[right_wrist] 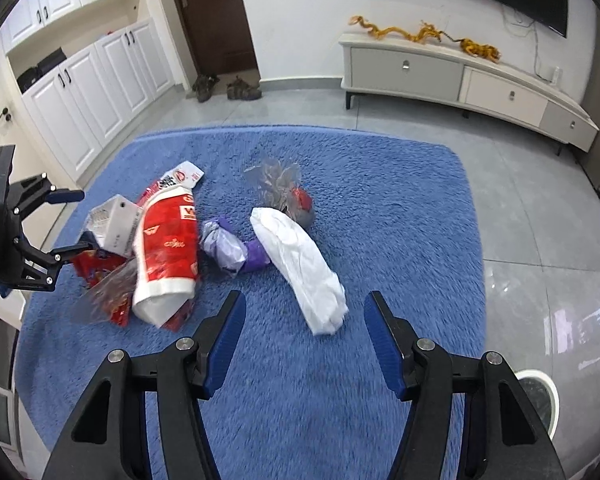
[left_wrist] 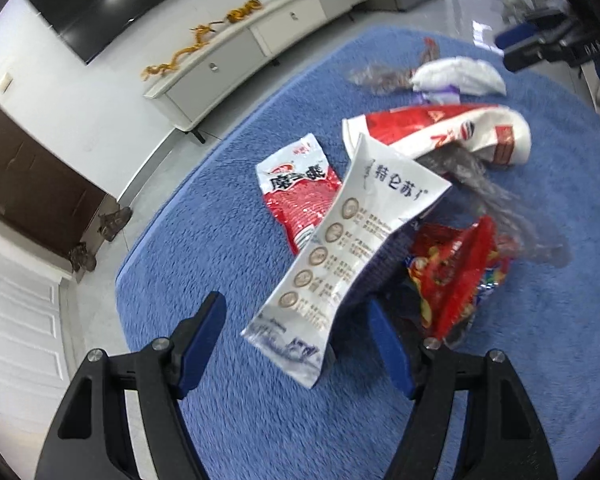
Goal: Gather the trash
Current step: 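Grasp the white-blue milk-powder bag with the left tool while the right tool grasps a white plastic bag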
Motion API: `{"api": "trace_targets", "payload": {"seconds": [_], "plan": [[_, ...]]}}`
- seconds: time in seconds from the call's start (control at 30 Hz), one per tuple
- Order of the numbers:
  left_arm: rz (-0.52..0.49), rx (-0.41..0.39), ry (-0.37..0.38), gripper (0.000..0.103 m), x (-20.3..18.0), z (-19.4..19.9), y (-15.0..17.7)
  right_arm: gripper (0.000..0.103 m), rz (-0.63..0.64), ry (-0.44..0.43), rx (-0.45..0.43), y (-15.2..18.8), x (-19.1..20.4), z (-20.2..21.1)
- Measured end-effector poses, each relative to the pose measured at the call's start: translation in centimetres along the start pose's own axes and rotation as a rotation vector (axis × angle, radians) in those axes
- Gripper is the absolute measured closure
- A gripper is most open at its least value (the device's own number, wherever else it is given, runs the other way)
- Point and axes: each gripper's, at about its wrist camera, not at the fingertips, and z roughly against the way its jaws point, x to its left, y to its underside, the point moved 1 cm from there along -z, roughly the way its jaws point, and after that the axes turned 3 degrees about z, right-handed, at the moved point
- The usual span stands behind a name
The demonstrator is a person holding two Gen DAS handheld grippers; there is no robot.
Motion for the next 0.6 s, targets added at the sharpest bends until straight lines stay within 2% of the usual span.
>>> {"api": "trace_targets", "payload": {"seconds": [0.13,0.3,0.33,0.4,0.43,0.47,0.53,0.6], "plan": [[-0.014,0.025,0.027,0.032,-0.4,-1.7,-0.5,0.039,0.020,0.001,0.038,-0.9,-0.1,-2.7],[0.044,0.006,0.040,0.036,-0.2,-2.5,-0.1,0.041,0.032,-0.013,0.055,-1.3,-0.2,-4.7],[0.071,-0.004,0.039,0.042,0.2,-2.4,0.0,0.044,0.041,-0.014,0.059,-1.3,-0.2,-5.2],[0.123,-0.014,0.042,0.053,0.8,-2.2,0.2,0.072,0.052,-0.010,0.061,-1.1,-0.1,-5.7],[0.149,-0.019,0.045,0.059,1.1,-1.9,0.4,0.078,0.055,-0.014,0.061,-1.0,-0.1,-5.9],[0.175,-0.024,0.049,0.060,1.2,-1.5,0.6,0.086,0.056,-0.016,0.056,-0.8,0.0,-5.9],[0.204,-0.037,0.047,0.060,1.1,-0.8,1.0,0.093,0.063,-0.029,0.036,-0.2,0.1,-5.4],[0.229,-0.048,0.040,0.060,0.8,0.2,1.6,0.094,0.071,-0.031,0.020,0.4,0.3,-4.6]]}}
